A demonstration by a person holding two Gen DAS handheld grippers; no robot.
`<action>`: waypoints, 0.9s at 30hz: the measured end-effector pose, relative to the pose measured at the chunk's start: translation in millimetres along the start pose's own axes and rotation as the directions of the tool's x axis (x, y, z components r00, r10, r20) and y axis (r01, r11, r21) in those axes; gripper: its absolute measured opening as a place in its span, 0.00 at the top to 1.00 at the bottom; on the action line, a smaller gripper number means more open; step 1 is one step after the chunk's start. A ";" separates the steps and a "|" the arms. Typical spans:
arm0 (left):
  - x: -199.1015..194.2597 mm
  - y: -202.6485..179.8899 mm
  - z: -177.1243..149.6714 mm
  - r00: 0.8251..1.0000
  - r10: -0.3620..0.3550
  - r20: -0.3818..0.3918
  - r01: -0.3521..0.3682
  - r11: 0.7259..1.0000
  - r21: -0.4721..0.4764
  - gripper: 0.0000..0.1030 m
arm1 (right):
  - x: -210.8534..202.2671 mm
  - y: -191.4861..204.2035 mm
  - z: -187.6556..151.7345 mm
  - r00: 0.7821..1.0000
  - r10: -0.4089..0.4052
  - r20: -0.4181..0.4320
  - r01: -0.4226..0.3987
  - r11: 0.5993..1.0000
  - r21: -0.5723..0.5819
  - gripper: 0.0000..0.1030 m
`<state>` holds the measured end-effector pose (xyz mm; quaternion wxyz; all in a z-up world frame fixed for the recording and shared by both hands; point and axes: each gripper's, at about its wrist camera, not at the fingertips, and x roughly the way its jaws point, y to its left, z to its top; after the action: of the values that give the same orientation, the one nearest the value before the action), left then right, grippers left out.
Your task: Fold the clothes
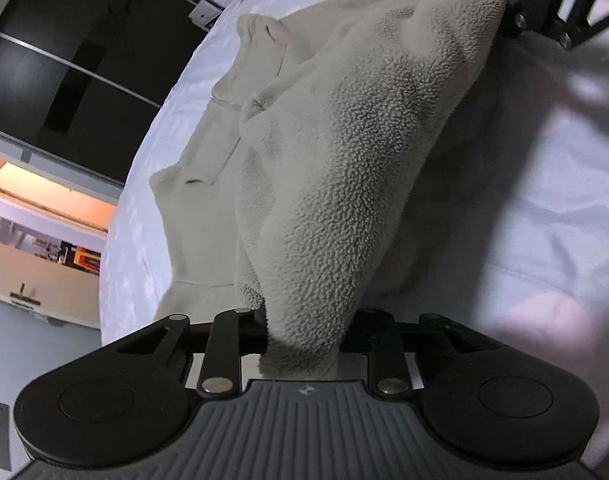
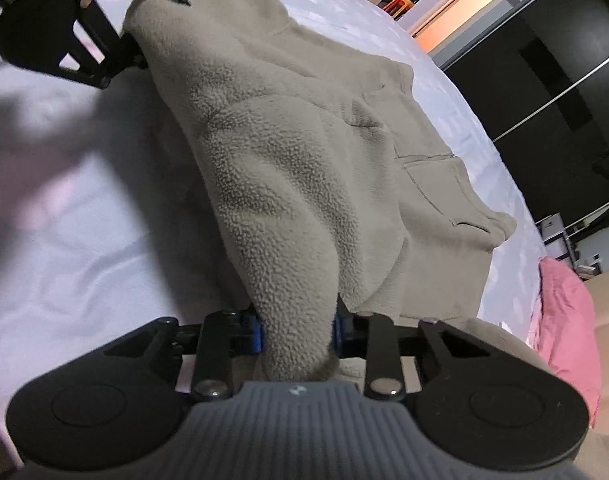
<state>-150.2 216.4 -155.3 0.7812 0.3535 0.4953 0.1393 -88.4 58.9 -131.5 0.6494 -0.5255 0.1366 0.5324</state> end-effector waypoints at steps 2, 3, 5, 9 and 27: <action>-14.8 1.3 -4.8 1.000 -0.027 0.003 0.027 1.000 0.016 0.79 | -15.1 -3.0 0.6 1.000 0.024 0.004 -0.024 0.999 -0.027 0.69; -22.5 0.3 -7.8 0.999 -0.046 0.000 0.046 0.999 0.023 0.79 | -21.4 -3.9 0.7 0.999 0.041 0.004 -0.041 0.998 -0.043 0.69; -37.5 -7.5 -15.5 0.996 -0.083 -0.015 0.084 0.996 0.038 0.79 | -34.0 -4.8 1.9 0.996 0.094 -0.004 -0.094 0.994 -0.063 0.69; -37.0 -32.2 -25.9 0.990 -0.130 -0.050 0.133 0.988 0.080 0.79 | -43.2 7.1 -2.7 0.987 0.158 -0.036 -0.161 0.982 -0.100 0.69; -18.1 -18.8 -38.6 0.969 -0.240 -0.065 0.238 0.970 -0.039 0.37 | -10.0 25.7 -29.7 0.979 0.201 -0.020 -0.201 0.980 0.004 0.32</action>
<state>-195.0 208.7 -166.1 0.7801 0.2739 0.5589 0.0640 -102.5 25.8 -150.2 0.5913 -0.5138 0.1960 0.5899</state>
